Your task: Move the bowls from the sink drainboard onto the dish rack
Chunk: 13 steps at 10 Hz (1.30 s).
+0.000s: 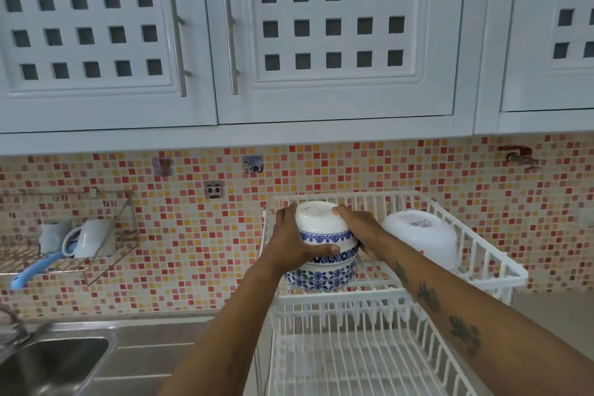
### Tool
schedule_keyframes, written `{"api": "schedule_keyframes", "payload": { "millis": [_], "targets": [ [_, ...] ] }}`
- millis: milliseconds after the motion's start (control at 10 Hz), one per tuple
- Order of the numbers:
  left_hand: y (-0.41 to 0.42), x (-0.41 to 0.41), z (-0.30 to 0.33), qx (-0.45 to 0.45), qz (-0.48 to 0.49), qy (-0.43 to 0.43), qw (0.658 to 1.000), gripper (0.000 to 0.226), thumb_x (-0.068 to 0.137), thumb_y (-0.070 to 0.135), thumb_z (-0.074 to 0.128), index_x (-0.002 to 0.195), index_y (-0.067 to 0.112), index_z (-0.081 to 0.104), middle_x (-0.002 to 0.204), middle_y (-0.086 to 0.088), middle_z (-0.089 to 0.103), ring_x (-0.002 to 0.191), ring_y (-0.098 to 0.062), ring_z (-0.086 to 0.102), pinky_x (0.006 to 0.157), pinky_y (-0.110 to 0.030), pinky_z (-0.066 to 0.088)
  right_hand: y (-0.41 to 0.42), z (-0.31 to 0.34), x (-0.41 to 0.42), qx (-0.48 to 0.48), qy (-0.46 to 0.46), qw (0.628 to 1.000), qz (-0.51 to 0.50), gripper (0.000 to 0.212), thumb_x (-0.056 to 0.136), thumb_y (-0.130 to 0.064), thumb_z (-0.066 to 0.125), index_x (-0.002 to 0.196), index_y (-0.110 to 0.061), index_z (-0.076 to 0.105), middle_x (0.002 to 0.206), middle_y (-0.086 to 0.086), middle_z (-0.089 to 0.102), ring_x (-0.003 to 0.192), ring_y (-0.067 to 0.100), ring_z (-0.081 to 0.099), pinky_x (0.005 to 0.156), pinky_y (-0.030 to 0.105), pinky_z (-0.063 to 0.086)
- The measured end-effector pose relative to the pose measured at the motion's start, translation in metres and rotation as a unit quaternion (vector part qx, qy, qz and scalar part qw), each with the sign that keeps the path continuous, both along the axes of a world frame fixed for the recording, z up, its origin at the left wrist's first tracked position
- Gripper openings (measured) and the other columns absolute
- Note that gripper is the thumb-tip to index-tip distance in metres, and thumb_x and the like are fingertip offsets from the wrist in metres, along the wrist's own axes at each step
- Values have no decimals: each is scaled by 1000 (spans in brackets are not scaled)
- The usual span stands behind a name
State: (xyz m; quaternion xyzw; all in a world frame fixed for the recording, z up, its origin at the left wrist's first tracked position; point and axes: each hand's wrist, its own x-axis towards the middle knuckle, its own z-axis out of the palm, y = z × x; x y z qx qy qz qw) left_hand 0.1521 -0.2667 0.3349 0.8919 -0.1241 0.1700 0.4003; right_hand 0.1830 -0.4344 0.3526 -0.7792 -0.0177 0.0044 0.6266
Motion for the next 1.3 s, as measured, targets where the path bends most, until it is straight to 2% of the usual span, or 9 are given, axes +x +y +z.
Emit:
{"api": "schedule_keyframes", "payload": {
  "millis": [200,300,400,500,600,800,1000,1200,1300],
  "targets": [
    [-1,2,0,-49,-5,22,999,100,74,56,73,150,16,22,153,-6,23,140,-25,31,114,-43,35,-1,-1,1,1,15,1000,25,39,86,-47,51,109,-19,64,101,7,72,94,25,67,87,39,54],
    [0,3,4,-143,8,86,986,92,83,70,48,151,15,20,155,-8,22,138,-29,35,113,-47,35,-3,-1,-3,5,31,998,49,25,91,-48,46,94,-28,61,90,-1,68,85,17,62,73,31,47],
    [2,7,5,-231,15,151,961,101,74,83,40,150,20,23,154,-10,32,135,-31,41,109,-48,39,-2,-1,-7,31,59,996,63,22,90,-46,48,94,-28,61,92,2,68,88,22,62,85,37,48],
    [2,10,4,-273,5,188,944,81,87,63,50,146,13,26,143,-11,45,119,-29,52,96,-43,48,-2,-2,-7,60,72,992,85,30,88,-43,51,108,-24,63,101,9,72,95,29,65,89,42,50],
    [0,12,3,-273,4,198,941,70,92,48,51,145,11,26,140,-13,46,117,-30,53,93,-44,50,-4,-4,-6,83,75,989,98,31,89,-38,52,112,-21,63,109,13,71,101,32,64,89,42,50],
    [1,12,2,-260,-1,185,948,64,93,41,50,144,10,27,138,-13,46,119,-31,53,87,-39,49,-5,-7,-3,83,71,987,116,41,89,-36,50,126,-20,57,122,16,67,117,37,59,100,48,45],
    [-1,7,3,-242,22,167,955,73,87,51,54,143,12,30,138,-12,47,118,-30,54,95,-43,51,-1,-3,-10,41,46,994,91,40,90,-43,49,124,-22,54,119,12,67,106,31,63,95,45,47],
    [-6,-12,23,-143,74,127,979,83,94,57,40,154,8,9,160,-14,8,146,-35,22,116,-49,30,-12,-5,-19,-80,-44,996,1,97,64,-80,50,141,-22,40,147,4,47,126,26,52,105,49,43],
    [-5,-32,32,-107,79,110,985,81,95,58,37,154,9,10,161,-14,7,147,-37,17,117,-54,24,-10,5,-52,-160,-57,985,-14,98,69,-81,41,145,-19,37,154,4,36,136,26,42,110,47,36]
  ]
}}
